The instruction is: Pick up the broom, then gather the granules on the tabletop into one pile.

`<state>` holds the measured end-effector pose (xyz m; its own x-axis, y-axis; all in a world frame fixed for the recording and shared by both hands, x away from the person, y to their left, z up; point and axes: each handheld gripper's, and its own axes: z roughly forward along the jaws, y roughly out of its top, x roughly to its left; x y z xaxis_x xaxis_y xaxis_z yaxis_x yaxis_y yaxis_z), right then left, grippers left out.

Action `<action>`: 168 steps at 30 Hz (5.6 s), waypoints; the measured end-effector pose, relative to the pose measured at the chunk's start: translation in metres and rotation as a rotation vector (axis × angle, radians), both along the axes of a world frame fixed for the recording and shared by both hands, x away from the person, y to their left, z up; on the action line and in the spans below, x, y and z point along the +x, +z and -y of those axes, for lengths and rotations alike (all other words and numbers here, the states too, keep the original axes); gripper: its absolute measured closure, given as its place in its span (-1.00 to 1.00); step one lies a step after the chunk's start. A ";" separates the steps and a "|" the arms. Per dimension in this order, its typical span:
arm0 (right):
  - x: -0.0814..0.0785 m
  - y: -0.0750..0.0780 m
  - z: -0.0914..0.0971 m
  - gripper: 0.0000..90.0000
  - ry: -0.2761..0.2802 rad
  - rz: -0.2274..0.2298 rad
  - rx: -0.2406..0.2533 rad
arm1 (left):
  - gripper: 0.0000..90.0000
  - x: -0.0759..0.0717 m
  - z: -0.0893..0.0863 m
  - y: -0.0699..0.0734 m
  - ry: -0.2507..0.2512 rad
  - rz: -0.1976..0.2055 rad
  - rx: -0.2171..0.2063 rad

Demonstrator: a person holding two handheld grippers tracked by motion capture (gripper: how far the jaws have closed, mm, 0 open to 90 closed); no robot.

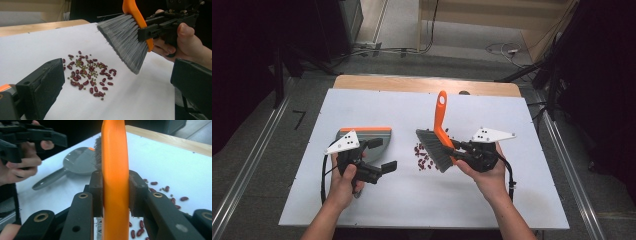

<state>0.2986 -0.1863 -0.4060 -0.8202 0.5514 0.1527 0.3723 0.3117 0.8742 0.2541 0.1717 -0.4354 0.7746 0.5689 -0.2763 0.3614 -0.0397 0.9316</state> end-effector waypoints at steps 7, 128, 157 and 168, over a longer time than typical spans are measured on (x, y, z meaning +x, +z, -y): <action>0.005 0.002 0.005 0.52 -0.037 0.008 -0.031 | -1.00 -0.002 -0.013 -0.002 0.041 0.017 -0.002; 0.086 -0.010 -0.053 0.54 -0.064 -0.032 -0.658 | -1.00 -0.031 -0.057 -0.031 0.233 0.055 0.056; 0.096 -0.031 -0.085 0.53 0.057 0.044 -0.760 | -1.00 -0.031 -0.056 -0.031 0.225 0.054 0.064; 0.075 -0.030 -0.079 0.54 0.123 0.054 -0.760 | -1.00 -0.031 -0.056 -0.032 0.227 0.053 0.068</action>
<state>0.3733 -0.1072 -0.4355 -0.8779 0.3930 -0.2736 0.2587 0.8700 0.4197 0.2231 0.2281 -0.4675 0.6369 0.7463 -0.1936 0.3189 -0.0264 0.9474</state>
